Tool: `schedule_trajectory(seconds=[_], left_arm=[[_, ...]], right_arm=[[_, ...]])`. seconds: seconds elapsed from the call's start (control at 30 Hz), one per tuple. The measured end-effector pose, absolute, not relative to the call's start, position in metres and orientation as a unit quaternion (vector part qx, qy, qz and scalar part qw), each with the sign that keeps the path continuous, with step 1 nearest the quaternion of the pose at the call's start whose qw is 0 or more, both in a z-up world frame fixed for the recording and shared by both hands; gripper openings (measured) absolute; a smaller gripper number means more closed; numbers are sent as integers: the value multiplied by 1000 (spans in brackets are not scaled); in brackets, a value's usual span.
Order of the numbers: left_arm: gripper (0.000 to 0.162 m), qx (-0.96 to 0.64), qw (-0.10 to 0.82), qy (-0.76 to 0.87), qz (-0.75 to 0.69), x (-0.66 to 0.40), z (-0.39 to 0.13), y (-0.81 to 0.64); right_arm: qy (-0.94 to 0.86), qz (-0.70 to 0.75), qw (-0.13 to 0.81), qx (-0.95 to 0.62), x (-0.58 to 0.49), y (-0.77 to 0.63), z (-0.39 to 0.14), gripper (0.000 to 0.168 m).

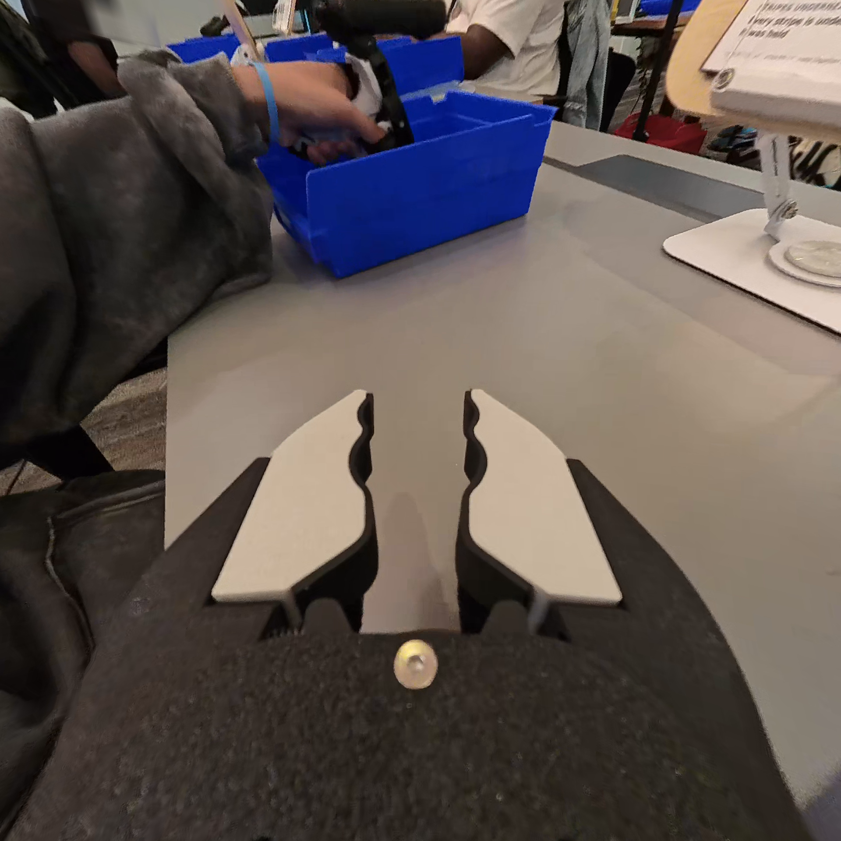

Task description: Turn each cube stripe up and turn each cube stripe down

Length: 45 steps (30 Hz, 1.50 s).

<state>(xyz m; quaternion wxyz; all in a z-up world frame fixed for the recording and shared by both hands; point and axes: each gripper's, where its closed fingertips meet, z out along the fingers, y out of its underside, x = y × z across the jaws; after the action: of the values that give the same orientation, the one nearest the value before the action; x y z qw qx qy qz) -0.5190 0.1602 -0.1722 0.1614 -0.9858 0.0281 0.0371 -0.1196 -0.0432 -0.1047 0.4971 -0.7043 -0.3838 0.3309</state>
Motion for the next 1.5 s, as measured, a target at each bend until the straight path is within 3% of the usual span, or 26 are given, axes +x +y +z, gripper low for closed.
schedule_trajectory(seconds=[0.2, 0.47, 0.63, 0.97, 1.13, 1.23, 1.33, 1.5], left_arm=[[45, -985, 169, 31, 16, -516, -166, 153], [44, -938, 320, 62, -120, -456, -39, 117], [44, -907, 346, 116, -211, -377, -18, 87], [44, -886, 293, 221, -283, -209, -69, 69], [44, -761, 231, 177, -579, -151, -24, 40], [44, -692, 179, 139, -685, -144, -4, 29], [44, -632, 115, 82, -762, -144, 6, 24], [44, -622, 74, 43, -778, -137, -7, 22]], right_arm=[[-410, 307, 497, -701, -124, -48, -109, 37], [-374, 323, 517, -699, -109, -37, -96, 36], [-315, 355, 527, -705, -89, -23, -87, 35], [-273, 357, 545, -707, -75, -3, -79, 41], [-329, 356, 554, -677, -82, 8, -45, 67], [-392, 358, 546, -648, -97, 5, -23, 69], [-431, 352, 586, -589, -115, 6, 2, 69], [-460, 313, 579, -596, -134, 15, -17, 80]])
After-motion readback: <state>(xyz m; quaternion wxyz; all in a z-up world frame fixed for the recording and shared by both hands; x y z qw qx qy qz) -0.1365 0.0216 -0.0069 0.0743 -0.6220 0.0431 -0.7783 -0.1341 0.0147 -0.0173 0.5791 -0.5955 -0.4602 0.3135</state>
